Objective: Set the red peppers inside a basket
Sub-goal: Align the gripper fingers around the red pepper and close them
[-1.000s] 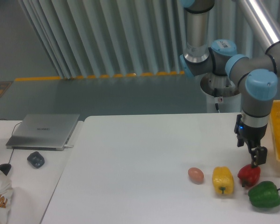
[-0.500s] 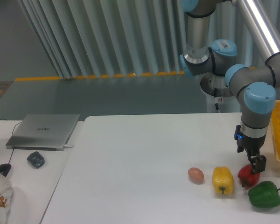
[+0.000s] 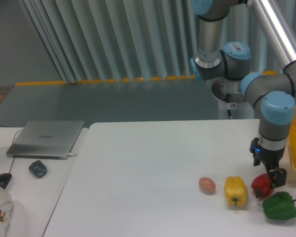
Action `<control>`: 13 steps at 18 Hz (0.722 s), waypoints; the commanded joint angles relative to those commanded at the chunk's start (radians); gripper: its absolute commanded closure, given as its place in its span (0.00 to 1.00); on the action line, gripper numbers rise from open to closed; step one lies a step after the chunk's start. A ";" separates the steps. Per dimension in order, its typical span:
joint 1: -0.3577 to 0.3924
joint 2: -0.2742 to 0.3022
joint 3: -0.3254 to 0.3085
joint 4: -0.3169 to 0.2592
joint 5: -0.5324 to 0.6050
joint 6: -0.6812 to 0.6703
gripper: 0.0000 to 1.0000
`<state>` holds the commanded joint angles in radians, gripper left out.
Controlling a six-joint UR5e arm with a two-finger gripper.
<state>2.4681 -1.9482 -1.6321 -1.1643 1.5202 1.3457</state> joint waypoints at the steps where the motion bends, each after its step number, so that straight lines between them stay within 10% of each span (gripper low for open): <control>1: 0.003 -0.002 0.000 0.000 -0.002 -0.038 0.00; 13: -0.005 -0.011 -0.002 0.015 -0.003 -0.275 0.00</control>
<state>2.4636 -1.9589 -1.6337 -1.1490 1.5171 1.0709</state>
